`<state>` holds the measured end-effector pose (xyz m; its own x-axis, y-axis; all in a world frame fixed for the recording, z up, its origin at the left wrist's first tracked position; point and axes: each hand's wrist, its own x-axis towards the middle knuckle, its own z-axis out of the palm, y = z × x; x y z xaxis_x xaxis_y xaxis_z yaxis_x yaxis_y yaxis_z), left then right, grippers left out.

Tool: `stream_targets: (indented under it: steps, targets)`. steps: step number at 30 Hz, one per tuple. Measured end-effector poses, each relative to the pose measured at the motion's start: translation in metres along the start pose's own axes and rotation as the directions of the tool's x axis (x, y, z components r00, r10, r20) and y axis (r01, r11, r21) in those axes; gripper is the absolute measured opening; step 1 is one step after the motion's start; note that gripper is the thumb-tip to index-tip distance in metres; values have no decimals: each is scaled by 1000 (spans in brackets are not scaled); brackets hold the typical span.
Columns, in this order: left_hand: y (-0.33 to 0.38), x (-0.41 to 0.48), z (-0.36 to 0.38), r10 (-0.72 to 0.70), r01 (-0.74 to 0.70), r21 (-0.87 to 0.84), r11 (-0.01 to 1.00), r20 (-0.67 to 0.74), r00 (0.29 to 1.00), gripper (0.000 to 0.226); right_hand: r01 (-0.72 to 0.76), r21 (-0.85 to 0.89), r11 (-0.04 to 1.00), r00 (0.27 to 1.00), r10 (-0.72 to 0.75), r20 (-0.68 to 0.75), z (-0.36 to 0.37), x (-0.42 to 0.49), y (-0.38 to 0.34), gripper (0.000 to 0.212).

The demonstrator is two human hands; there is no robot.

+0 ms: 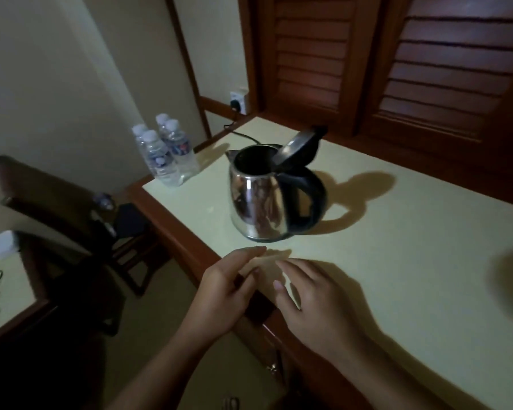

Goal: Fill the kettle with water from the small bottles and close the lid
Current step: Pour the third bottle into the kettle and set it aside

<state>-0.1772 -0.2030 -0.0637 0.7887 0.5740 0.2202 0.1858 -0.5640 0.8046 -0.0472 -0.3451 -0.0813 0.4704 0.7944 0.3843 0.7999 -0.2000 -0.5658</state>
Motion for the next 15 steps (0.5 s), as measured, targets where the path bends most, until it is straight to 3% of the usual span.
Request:
stream_targets:
  steps: [8,12,15]
  targets:
    - [-84,23,-101,34,-33,8,999,-59,998,36,11,-21,1000,1000,-11,-11,95,67,-64,38]
    - [-128,49,-145,48,-46,24,999,-98,994,36,-6,-134,991,1000,3,-26,136,114,-81,39]
    - [-151,68,-171,50,-46,27,999,-148,988,36,-45,-248,968,997,58,47,162,145,-85,54]
